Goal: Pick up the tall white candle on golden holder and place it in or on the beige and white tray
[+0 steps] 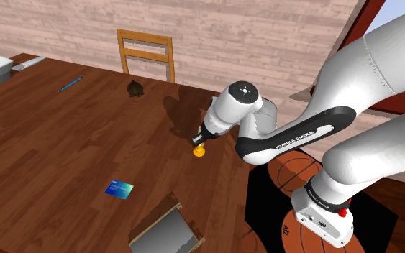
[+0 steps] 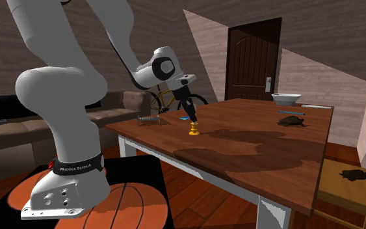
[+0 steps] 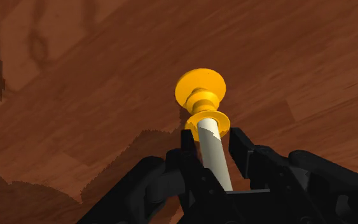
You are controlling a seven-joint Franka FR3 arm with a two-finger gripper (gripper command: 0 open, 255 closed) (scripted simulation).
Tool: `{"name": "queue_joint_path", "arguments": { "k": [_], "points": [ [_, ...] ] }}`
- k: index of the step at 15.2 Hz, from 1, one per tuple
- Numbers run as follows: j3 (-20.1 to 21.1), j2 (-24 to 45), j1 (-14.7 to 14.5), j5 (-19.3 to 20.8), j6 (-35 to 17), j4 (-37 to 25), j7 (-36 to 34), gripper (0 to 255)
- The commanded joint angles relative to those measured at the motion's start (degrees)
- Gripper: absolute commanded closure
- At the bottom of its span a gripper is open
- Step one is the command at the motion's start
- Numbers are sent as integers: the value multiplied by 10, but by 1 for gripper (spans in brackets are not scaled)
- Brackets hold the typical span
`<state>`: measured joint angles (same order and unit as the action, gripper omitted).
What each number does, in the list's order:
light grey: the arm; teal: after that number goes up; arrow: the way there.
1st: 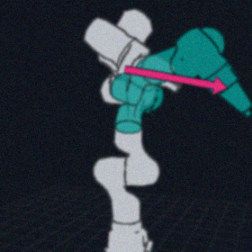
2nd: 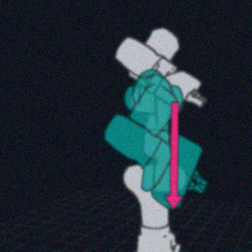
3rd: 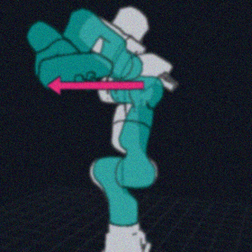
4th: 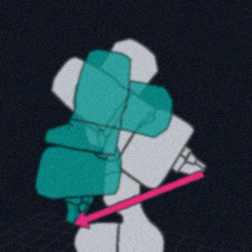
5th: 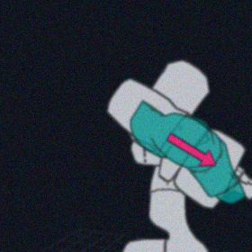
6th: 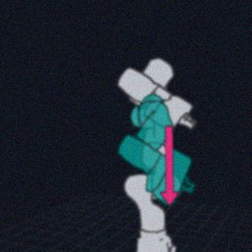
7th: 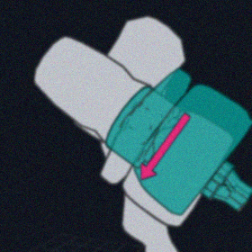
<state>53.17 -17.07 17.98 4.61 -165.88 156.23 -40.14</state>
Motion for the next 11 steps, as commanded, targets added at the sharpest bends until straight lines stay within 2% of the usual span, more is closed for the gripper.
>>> {"name": "queue_joint_path", "arguments": {
  "k": [1,8,11],
  "points": [
    [0,0,0,0,0,0,0,255],
    [0,0,0,0,0,0,0,255],
    [-41,-20,-44,-31,28,-5,29,255]
  ]
}}
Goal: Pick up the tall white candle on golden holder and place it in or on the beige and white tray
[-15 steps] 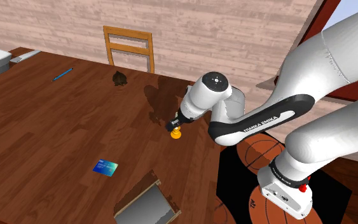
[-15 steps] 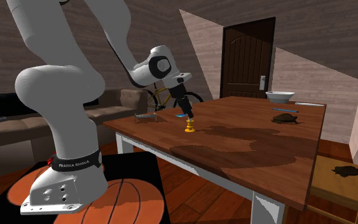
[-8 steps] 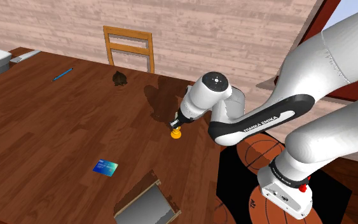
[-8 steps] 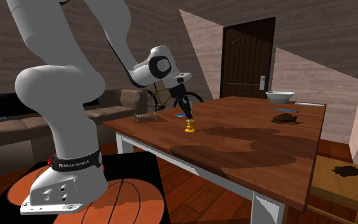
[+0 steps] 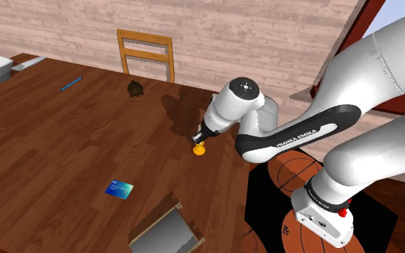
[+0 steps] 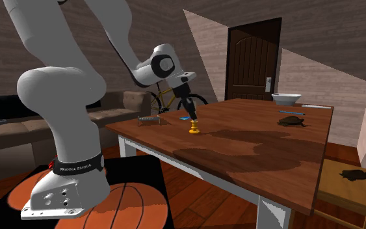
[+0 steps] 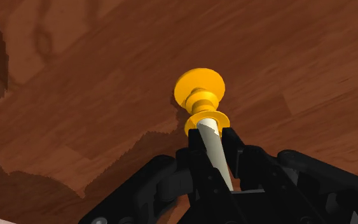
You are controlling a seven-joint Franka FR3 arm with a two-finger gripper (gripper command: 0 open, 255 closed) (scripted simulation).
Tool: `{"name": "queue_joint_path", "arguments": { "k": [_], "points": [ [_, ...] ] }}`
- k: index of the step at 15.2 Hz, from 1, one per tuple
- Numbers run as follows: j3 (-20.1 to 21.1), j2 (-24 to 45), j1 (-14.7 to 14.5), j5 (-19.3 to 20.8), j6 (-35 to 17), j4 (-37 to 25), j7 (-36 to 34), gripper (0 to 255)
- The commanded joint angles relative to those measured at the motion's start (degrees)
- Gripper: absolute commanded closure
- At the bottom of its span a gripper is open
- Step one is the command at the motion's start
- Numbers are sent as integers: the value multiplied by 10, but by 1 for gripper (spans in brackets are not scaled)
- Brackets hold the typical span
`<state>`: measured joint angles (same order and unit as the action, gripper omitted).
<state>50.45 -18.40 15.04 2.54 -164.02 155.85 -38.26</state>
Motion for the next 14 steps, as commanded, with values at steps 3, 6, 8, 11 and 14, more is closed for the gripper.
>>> {"name": "queue_joint_path", "arguments": {
  "k": [3,6,8,11,14],
  "points": [
    [-45,-27,-47,-35,38,-8,33,255],
    [-69,-47,-71,-54,67,-16,52,255],
    [-83,-59,-83,-63,86,-22,62,255],
    [-101,-77,-98,-74,114,-33,76,255],
    [-116,-93,-109,-83,141,-44,87,255]
  ]
}}
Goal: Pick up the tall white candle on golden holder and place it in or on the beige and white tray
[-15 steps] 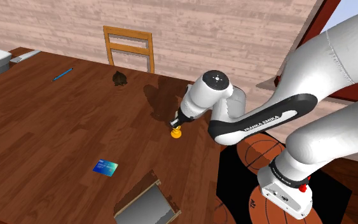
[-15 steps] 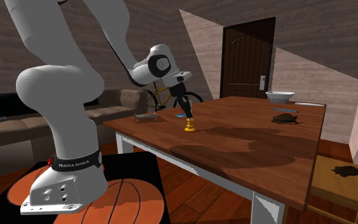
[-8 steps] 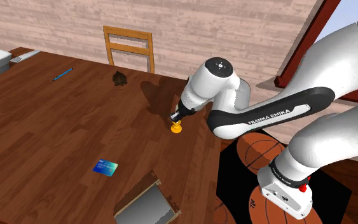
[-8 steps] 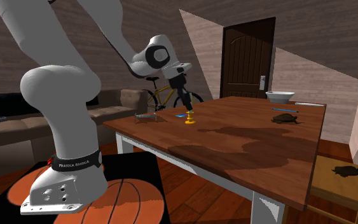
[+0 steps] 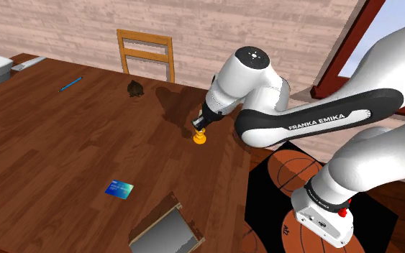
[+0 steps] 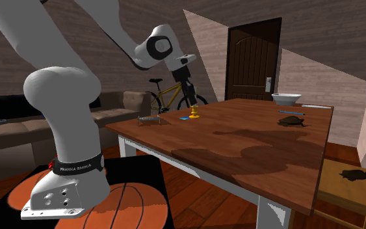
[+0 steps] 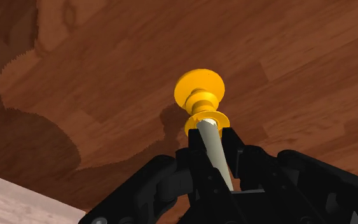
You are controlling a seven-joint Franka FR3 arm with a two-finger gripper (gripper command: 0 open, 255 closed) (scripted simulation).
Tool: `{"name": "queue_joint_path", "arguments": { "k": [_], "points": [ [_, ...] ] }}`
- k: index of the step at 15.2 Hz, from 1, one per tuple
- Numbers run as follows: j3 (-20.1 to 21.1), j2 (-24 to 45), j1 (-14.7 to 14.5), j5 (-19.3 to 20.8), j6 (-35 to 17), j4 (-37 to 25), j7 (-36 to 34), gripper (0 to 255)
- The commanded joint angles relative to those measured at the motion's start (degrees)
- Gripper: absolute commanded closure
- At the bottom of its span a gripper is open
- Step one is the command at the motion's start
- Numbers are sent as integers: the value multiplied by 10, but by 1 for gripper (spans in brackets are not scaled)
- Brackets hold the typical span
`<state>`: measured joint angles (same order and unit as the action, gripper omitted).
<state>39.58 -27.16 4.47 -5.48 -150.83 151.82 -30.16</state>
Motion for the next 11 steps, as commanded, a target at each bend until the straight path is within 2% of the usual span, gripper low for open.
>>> {"name": "queue_joint_path", "arguments": {
  "k": [1,7,11],
  "points": [
    [-11,-10,-6,-5,19,-8,9,255],
    [-33,-33,-18,-13,66,-32,24,255],
    [15,-51,-38,-23,92,-42,-34,255]
  ]
}}
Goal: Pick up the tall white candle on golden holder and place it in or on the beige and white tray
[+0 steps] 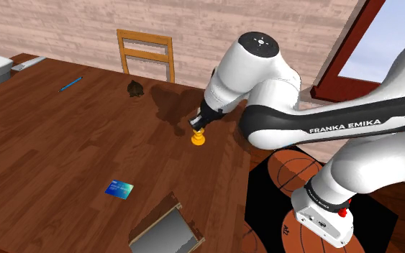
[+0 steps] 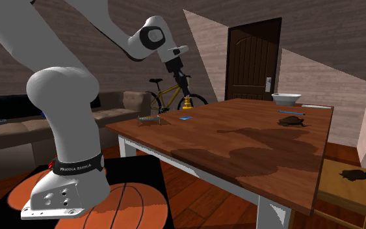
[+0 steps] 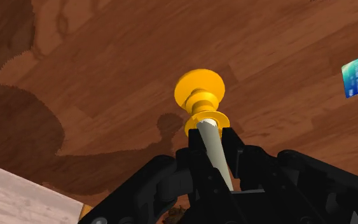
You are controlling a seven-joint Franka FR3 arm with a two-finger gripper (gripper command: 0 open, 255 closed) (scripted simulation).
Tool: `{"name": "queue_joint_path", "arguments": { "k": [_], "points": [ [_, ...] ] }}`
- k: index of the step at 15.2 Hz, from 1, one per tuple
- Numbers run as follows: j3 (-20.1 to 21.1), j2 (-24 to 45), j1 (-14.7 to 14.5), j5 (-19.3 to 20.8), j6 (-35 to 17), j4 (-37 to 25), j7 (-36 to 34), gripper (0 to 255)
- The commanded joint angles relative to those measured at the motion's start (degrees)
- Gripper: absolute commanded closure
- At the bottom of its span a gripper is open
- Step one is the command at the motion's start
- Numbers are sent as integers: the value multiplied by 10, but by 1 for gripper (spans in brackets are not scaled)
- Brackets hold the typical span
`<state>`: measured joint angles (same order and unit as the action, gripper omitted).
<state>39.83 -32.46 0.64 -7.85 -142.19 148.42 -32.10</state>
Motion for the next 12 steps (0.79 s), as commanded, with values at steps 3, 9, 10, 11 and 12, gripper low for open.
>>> {"name": "queue_joint_path", "arguments": {
  "k": [3,9,10,11,12],
  "points": [
    [51,-5,-11,-5,25,-22,-60,255],
    [135,-4,-15,-7,65,-70,-150,255],
    [151,-2,-13,-7,72,-81,-165,255],
    [166,1,-11,-6,79,-91,-180,255],
    [183,4,-7,-4,86,-103,-195,255]
  ]
}}
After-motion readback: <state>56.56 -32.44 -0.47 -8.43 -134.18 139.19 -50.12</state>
